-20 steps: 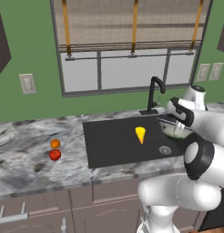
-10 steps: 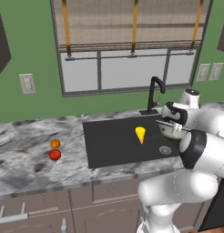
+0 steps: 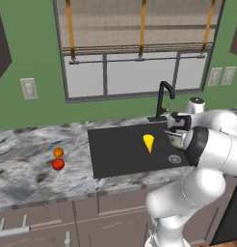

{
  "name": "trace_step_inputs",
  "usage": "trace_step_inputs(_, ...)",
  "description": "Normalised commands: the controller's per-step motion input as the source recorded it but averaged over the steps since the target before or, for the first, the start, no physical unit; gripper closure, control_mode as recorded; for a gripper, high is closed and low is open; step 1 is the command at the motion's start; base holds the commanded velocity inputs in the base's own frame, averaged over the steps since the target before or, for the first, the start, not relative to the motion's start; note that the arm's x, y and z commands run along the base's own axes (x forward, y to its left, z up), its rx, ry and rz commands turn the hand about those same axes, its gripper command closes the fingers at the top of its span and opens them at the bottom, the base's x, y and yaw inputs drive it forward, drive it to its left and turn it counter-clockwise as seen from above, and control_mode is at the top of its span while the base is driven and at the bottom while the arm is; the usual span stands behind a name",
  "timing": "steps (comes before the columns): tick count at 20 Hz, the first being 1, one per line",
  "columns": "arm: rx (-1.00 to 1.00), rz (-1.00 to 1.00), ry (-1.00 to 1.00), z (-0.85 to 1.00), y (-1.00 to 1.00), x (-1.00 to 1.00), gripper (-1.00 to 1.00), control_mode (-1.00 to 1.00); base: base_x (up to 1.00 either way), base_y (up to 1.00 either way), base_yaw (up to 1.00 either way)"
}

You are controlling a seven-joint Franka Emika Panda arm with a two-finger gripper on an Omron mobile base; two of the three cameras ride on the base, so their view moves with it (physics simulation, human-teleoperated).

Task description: Remove the tangerine and tomato from the sink. Then move the bowl and cup from the counter to the sink for washing.

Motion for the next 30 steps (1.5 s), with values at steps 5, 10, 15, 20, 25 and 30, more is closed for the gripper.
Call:
trace_step_inputs(5, -0.03, 0.0, 0.04, -0.21, -0.07, 0.19, 1.0, -1.0, 0.0, 0.0, 0.0)
trace_step_inputs(10, 0.0, 0.0, 0.0, -0.19, -0.05, 0.12, 1.0, -1.0, 0.0, 0.0, 0.0)
trace_step_inputs(15, 0.0, 0.0, 0.0, -0.21, 0.0, 0.14, 1.0, -1.0, 0.0, 0.0, 0.0)
trace_step_inputs(20, 0.0, 0.0, 0.0, -0.23, -0.01, 0.19, 1.0, -1.0, 0.0, 0.0, 0.0)
trace_step_inputs(25, 0.0, 0.0, 0.0, -0.23, 0.0, 0.24, 1.0, -1.0, 0.0, 0.0, 0.0)
trace_step_inputs(30, -0.02, 0.0, 0.0, -0.23, -0.02, 0.25, 1.0, -1.0, 0.0, 0.0, 0.0)
